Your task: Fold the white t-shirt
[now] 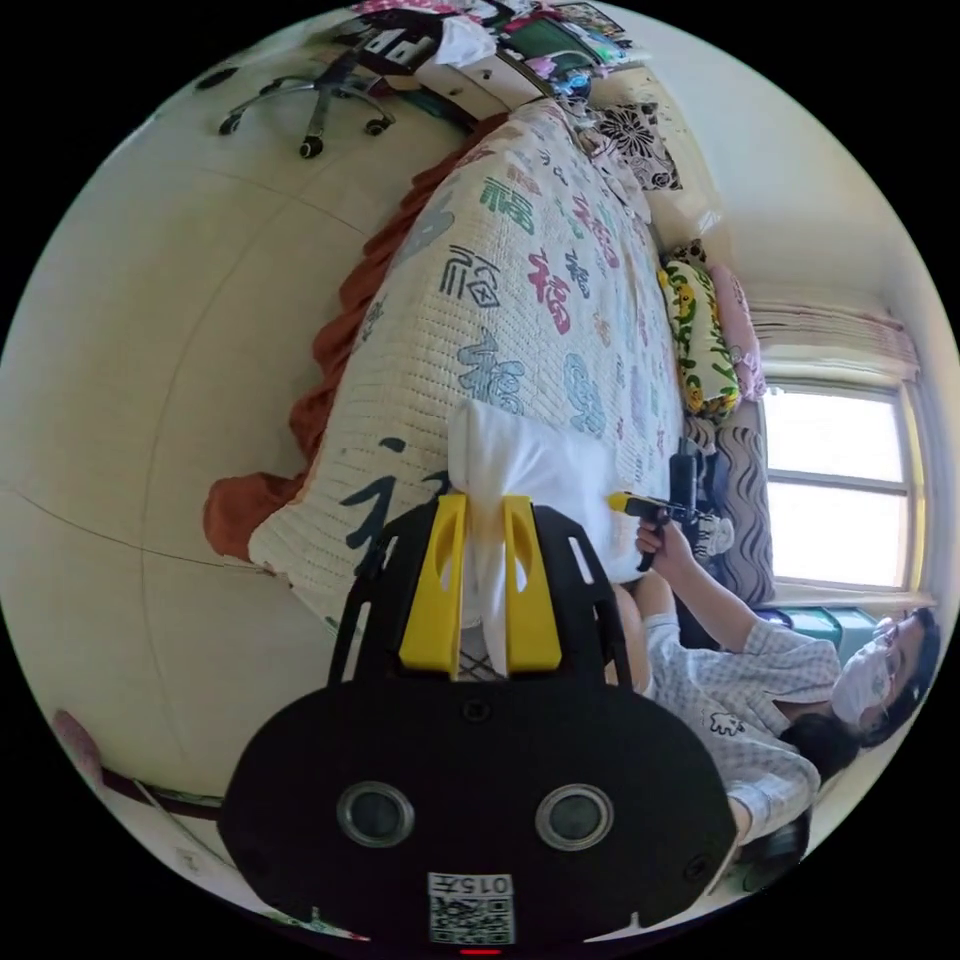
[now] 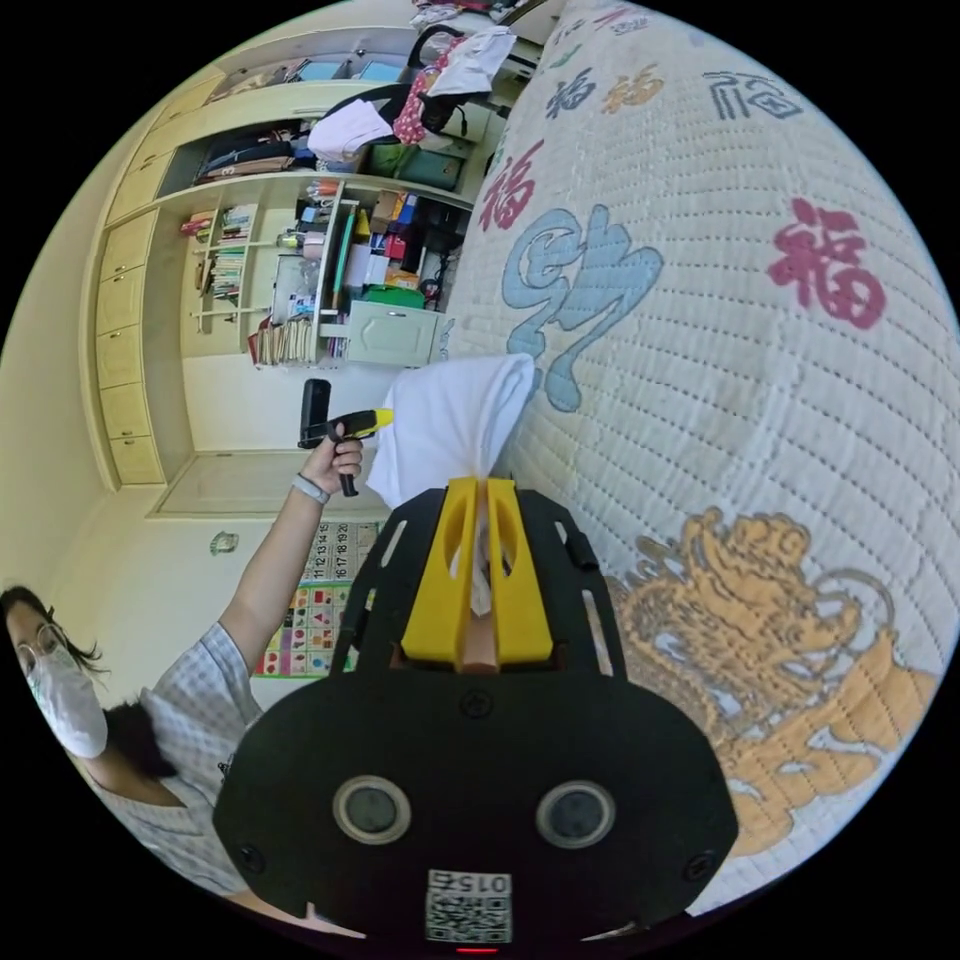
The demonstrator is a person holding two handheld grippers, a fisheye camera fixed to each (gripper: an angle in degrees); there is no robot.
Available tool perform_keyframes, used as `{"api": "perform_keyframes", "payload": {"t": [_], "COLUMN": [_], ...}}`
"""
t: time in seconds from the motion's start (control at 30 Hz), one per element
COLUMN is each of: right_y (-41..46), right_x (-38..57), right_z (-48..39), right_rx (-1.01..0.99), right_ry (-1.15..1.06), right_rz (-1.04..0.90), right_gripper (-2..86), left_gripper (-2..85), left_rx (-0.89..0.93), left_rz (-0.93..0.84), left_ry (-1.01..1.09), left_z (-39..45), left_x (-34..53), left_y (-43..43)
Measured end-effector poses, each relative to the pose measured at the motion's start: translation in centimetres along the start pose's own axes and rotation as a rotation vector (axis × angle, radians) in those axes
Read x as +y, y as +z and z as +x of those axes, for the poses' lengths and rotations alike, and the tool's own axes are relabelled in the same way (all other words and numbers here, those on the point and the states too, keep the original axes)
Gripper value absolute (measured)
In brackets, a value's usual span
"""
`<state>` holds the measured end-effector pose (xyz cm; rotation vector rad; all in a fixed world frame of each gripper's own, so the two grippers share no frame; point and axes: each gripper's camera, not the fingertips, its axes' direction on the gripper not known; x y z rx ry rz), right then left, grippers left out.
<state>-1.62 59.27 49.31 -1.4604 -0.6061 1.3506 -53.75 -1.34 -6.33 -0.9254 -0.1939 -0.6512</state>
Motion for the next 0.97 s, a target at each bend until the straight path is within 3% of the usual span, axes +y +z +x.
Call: {"api": "perform_keyframes", "payload": {"t": [0.13, 0.3, 0.4, 0.5, 0.77, 0.83, 0.9, 0.97], "right_y": [-3.3, -9.9, -14.1, -18.1, -26.9, -27.8, -28.4, -30.5], "right_x": [6.9, 19.2, 29.2, 39.4, 64.9, 70.4, 75.5, 80.0], "right_z": [-0.7, -5.5, -10.8, -15.4, -16.0, -14.6, -13.2, -11.3], "right_rx": [0.028, 0.183, 0.438, 0.761, 1.337, 1.450, 1.558, 1.634], "right_ry": [-0.036, -0.236, -0.396, -0.467, -0.280, -0.218, -0.192, -0.085], "right_rz": [0.058, 0.264, 0.443, 0.673, 1.102, 1.244, 1.387, 1.401], "right_gripper": [-0.5, -0.5, -0.5, -0.5, -0.4, -0.3, 0.0, 1.1], "left_gripper": [0.2, -0.7, -0.7, -0.3, 4.6, 5.2, 5.5, 6.1], "left_rx": [-0.204, -0.250, -0.268, -0.247, 0.048, 0.140, 0.263, 0.275], "left_rz": [0.145, 0.503, 0.759, 0.907, 0.853, 0.750, 0.522, 0.395], "left_ry": [0.020, 0.362, 0.600, 0.812, 1.285, 1.307, 1.331, 1.334], "left_z": [6.0, 23.7, 36.0, 48.3, 78.6, 85.0, 93.1, 98.5], "left_x": [3.8, 13.9, 19.9, 22.8, 20.8, 18.6, 14.9, 12.8], "left_y": [-6.1, -9.8, -7.3, -2.4, 12.0, 15.2, 20.0, 23.7]}}
